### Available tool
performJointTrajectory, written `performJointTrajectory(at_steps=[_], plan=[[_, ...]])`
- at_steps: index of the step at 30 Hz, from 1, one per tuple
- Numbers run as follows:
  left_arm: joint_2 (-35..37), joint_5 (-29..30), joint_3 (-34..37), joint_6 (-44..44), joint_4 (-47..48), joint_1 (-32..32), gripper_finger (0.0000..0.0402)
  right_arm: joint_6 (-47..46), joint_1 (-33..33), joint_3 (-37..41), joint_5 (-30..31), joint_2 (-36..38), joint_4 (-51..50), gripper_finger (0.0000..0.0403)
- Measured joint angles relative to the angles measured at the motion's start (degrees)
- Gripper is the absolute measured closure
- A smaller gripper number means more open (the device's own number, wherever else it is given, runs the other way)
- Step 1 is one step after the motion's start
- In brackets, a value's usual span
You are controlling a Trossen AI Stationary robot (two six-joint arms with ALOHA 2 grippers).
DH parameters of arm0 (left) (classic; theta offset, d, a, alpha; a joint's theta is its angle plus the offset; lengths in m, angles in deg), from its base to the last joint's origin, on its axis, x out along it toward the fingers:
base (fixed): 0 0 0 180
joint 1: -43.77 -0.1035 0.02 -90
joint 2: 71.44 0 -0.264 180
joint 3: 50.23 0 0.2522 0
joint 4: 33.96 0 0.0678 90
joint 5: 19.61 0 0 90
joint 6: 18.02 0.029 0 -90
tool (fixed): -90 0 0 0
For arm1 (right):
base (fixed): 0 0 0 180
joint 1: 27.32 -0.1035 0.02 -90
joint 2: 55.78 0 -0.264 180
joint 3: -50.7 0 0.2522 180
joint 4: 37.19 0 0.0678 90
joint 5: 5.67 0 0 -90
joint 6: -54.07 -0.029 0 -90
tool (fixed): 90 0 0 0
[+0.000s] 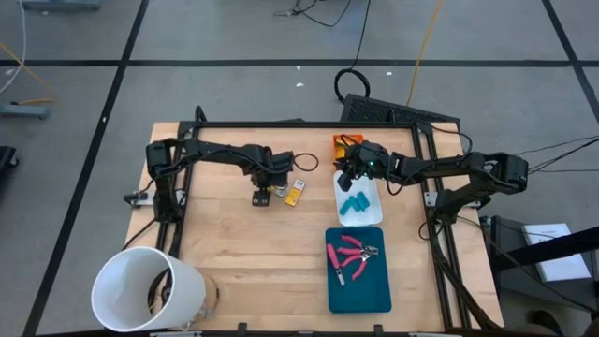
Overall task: Pick & Place School Supplies
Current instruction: Put the yellow crayon box into the orange bin
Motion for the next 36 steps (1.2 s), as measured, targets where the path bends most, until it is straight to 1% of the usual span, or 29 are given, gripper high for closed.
performJointTrajectory(at_steps=[4, 10, 14, 22, 25, 28, 31, 34, 36], plan=[[0.0, 0.3, 0.0, 0.2, -0.4, -0.1, 0.0119, 0.0, 0.0, 0.0, 0.0, 0.0, 0.0, 0.0332], [-0.1, -0.8, 0.1, 2.9, -0.9, 0.0, 0.0119, 0.0, 0.0, 0.0, 0.0, 0.0, -0.1, 0.0332], [-0.1, -2.8, 0.1, 2.9, -0.9, 0.0, 0.0119, 0.0, 0.0, 0.0, 0.0, 0.0, -0.1, 0.0332], [-0.1, -2.8, 0.1, 2.9, -1.1, 0.2, 0.0121, 0.0, 0.0, 0.0, 0.0, 0.0, 0.0, 0.0332], [-0.1, -2.7, 0.1, 3.1, -1.2, 0.2, 0.0144, 0.0, 0.0, 0.0, 0.0, 0.0, -0.1, 0.0332], [-0.1, -2.5, 0.1, 2.8, -2.2, 0.2, 0.0184, 0.0, 0.0, 0.0, 0.0, 0.0, -0.1, 0.0332], [-0.1, -2.2, 0.2, -0.6, -3.8, 0.2, 0.0219, 0.0, 0.0, 0.0, 0.0, 0.0, -0.1, 0.0332], [-0.1, -1.0, 0.2, -2.3, -5.4, 0.2, 0.0241, 0.0, 0.0, 0.0, 0.0, 0.0, -0.1, 0.0332], [-0.1, 0.9, 0.2, -1.3, -5.8, 0.3, 0.0251, 0.0, 0.0, 0.0, 0.0, 0.0, -0.1, 0.0332]])
